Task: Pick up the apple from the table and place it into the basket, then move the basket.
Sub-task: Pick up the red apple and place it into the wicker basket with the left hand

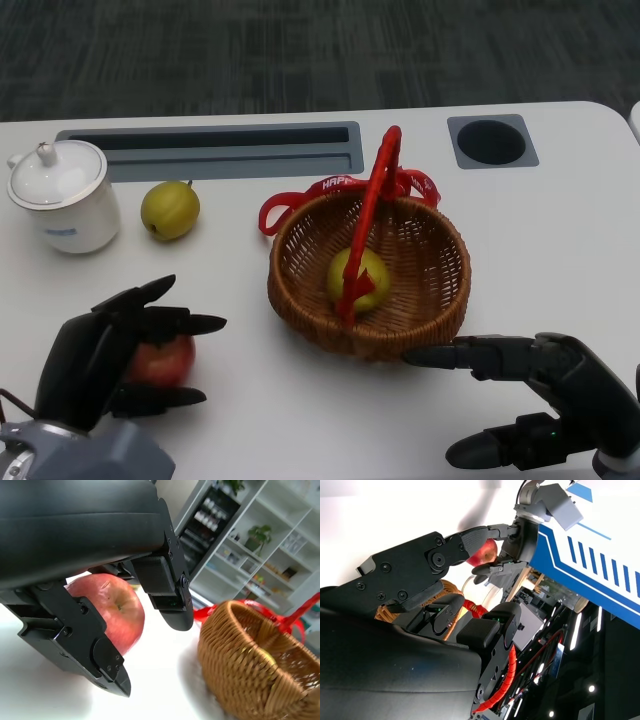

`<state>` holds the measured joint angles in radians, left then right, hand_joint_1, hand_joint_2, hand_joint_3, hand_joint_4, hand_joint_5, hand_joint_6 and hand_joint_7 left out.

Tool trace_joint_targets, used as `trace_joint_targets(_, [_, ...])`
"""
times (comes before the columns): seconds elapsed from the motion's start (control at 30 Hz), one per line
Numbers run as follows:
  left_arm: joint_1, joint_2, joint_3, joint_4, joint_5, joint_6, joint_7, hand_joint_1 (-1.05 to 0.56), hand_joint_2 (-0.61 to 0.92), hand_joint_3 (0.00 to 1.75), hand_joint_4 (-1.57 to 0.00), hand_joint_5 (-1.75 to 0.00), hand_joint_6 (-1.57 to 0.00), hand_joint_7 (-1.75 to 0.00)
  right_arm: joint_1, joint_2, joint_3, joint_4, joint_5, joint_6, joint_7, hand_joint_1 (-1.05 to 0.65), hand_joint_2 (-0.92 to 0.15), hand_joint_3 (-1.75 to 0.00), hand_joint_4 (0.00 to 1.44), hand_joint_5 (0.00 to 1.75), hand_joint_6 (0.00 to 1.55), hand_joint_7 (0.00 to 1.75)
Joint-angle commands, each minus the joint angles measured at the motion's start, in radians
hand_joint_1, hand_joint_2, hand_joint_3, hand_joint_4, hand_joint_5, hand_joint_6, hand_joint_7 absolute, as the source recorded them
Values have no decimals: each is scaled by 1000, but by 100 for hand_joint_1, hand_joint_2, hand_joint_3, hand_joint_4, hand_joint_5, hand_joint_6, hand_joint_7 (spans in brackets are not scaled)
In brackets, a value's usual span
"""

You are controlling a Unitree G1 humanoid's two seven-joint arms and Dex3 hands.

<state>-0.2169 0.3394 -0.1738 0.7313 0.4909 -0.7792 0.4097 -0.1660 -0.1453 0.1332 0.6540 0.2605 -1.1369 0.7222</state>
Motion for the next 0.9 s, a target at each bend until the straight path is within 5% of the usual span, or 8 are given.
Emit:
trace_joint_targets(0.03, [11, -3, 23, -52, 14, -6, 58, 22, 76, 0, -125, -4, -115, -3, -4, -11, -8, -1, 16, -2, 4, -38, -78, -1, 78, 0, 74, 0])
trace_joint_targets(0.9, [-61, -92, 68, -226, 26, -84, 85, 10, 70, 0, -142, -9, -121, -2, 14, 9, -8, -9, 6, -9, -12, -36, -79, 0, 78, 0, 74, 0])
